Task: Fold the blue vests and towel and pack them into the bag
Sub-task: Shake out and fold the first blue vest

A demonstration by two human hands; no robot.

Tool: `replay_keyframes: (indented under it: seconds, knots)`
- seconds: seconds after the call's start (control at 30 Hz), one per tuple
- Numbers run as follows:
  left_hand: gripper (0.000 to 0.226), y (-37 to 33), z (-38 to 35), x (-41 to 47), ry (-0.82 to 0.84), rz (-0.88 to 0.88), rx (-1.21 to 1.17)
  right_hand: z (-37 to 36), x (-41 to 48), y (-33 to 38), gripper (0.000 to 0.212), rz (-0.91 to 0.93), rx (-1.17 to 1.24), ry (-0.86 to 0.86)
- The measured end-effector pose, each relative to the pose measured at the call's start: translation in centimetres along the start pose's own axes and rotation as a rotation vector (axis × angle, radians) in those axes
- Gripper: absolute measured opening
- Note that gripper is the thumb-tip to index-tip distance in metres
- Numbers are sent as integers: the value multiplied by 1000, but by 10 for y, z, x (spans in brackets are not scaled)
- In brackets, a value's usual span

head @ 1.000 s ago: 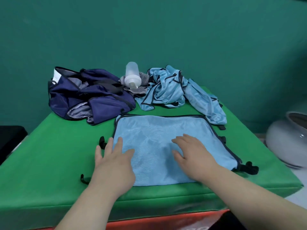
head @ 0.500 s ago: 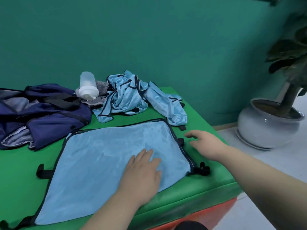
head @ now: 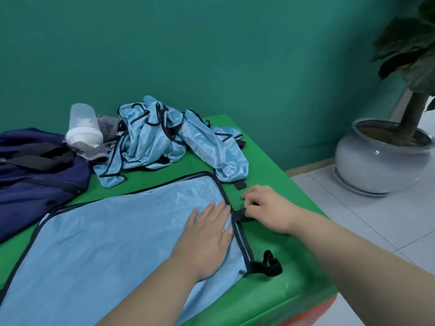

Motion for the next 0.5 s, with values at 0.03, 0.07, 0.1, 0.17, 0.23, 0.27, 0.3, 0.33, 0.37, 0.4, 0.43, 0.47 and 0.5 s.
replay_keyframes:
  seconds: [0.03,0.07,0.1,0.17,0.23,0.27,0.3,0.33,0.37,0.4,0.43,0.47,0.5]
  knots:
    - [61,0,-2,0,15,4,16,2,0,-3,31,-2,-41,-7]
    - [65,0,-4,1,29,5,36,4,0,-7,33,-18,-75,-7]
    - [67,0,-5,1,42,8,52,6,0,-11,36,-25,-99,-12]
    - [66,0,-6,2,56,18,68,10,-2,-21,40,-35,-105,-36]
    - [73,-1,-5,2,57,22,71,13,-5,-32,45,-59,-117,-80]
    - [77,-2,-5,2,61,23,72,14,-6,-38,46,-88,-107,-113]
    - [80,-1,-6,2,66,26,78,16,-8,-43,45,-122,-91,-147]
    - [81,-1,-6,3,68,32,85,17,-11,-48,42,-147,-74,-171]
    - [81,0,-6,4,66,37,92,18,-14,-50,39,-158,-57,-186]
    - [80,0,-7,4,64,40,97,18,-18,-50,35,-155,-30,-199]
    - [80,0,-7,5,62,42,102,20,-23,-48,31,-142,6,-219]
    - [80,0,-7,6,60,43,107,23,-30,-45,27,-125,51,-250]
    - [82,0,-8,6,56,41,111,26,-40,-40,23,-104,103,-294]
Point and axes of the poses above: each hand's wrist, its own x-axis towards the middle knuckle, its own z-axis out of the back of the hand, y = z × x, the point moved 8 cm from there along x, towards the middle knuckle, and after that the axes turned 10 degrees about y, right-handed, at the moved point
